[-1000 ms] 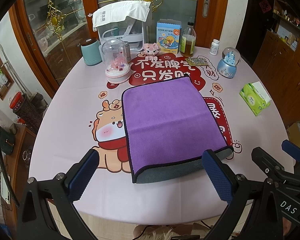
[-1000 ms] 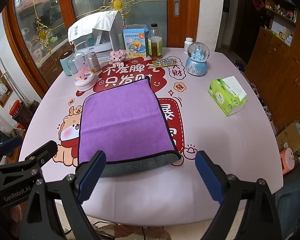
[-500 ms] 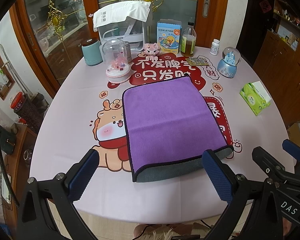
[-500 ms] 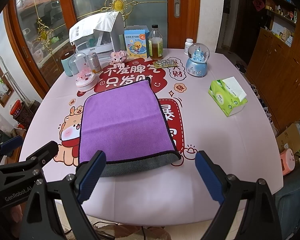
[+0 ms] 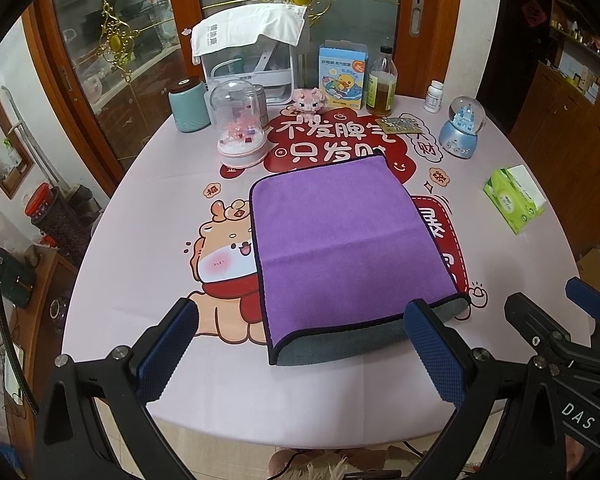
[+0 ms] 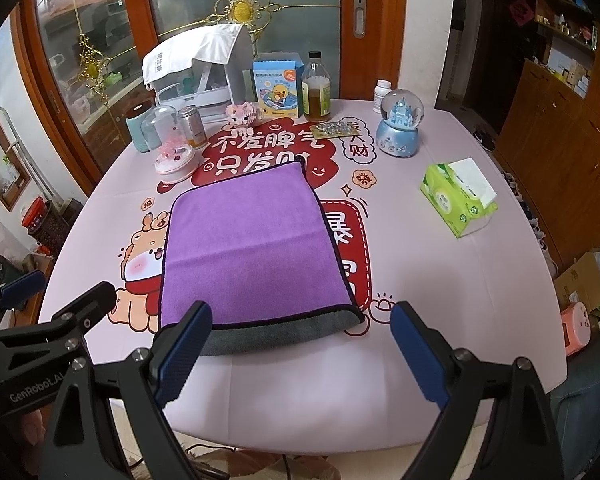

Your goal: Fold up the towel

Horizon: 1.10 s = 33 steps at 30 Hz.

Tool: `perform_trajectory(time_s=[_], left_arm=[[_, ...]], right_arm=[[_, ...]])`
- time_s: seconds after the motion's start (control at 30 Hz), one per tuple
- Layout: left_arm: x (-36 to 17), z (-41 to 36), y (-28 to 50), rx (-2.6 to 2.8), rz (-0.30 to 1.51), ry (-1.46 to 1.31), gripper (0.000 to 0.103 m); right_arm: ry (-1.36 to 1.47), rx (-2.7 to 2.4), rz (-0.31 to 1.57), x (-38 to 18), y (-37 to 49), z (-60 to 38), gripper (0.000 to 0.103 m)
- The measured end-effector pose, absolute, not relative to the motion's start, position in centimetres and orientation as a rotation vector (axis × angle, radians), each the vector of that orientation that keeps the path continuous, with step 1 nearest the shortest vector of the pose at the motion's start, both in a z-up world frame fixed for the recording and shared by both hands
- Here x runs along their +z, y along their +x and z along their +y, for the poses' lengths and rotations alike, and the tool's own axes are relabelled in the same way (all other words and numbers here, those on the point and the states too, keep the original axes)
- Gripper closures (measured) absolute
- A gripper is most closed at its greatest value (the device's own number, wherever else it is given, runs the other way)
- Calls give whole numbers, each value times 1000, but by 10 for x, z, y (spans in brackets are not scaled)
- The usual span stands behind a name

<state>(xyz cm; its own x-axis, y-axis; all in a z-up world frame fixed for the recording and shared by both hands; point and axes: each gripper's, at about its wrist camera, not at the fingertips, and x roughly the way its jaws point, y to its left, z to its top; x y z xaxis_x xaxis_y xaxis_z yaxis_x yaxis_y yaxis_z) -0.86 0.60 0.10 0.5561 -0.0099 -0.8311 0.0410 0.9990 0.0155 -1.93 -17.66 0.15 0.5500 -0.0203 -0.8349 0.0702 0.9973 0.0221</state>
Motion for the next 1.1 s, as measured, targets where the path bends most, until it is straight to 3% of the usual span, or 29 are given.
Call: perform_trajectory(time_s=[1.1], left_arm=[[-4, 27, 6, 57, 970, -5, 1]], right_arm=[[27, -56, 970, -8, -8, -176, 13]])
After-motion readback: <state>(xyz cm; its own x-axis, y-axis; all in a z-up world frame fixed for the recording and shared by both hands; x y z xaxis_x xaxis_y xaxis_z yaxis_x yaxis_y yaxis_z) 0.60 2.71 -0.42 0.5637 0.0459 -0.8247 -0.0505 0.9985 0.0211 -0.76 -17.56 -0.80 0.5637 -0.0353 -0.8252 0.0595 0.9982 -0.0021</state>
